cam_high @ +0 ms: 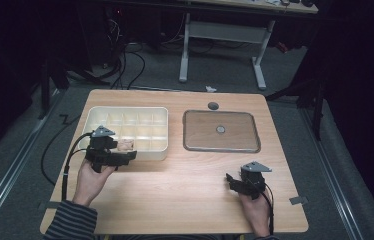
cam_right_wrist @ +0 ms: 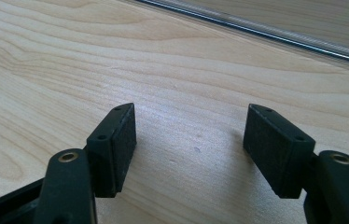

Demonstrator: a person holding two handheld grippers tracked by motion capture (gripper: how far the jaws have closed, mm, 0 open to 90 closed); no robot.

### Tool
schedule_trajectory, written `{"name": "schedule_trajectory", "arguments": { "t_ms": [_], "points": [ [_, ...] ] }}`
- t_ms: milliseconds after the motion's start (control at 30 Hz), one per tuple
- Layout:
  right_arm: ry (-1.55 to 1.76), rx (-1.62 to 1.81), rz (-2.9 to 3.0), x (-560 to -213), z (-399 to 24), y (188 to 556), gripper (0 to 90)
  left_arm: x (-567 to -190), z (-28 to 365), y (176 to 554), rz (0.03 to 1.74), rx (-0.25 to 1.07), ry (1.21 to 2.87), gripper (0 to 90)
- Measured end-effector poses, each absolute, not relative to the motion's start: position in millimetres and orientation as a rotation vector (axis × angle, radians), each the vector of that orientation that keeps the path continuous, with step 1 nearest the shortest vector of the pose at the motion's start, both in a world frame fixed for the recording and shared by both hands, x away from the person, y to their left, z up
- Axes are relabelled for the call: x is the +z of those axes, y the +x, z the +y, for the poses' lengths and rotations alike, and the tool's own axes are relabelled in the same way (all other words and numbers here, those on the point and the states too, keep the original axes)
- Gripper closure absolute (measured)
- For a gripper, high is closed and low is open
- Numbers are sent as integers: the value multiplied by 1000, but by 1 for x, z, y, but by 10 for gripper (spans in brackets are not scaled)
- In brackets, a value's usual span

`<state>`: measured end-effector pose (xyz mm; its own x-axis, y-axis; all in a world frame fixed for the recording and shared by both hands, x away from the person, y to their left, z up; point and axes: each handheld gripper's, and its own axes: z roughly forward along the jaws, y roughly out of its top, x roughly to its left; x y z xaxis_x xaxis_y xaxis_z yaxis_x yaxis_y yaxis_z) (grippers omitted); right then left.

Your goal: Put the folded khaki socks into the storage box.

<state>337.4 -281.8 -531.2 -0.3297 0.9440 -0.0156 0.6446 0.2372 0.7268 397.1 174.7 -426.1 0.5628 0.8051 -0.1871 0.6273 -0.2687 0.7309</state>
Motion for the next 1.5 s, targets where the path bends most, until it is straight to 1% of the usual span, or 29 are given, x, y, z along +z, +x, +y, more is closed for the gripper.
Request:
{"name": "schedule_trajectory", "arguments": {
  "t_ms": [700,1333,1500],
  "points": [
    [1450,873,2061,-531,-282,337,347,-434,169,378,1094,266,1969,157],
    [1450,873,2061,-531,-282,337,347,-446,161,365,1022,202,1952,167],
    [1451,873,2060,-531,-282,337,347,-450,158,363,1009,176,1948,151]
  ]
}}
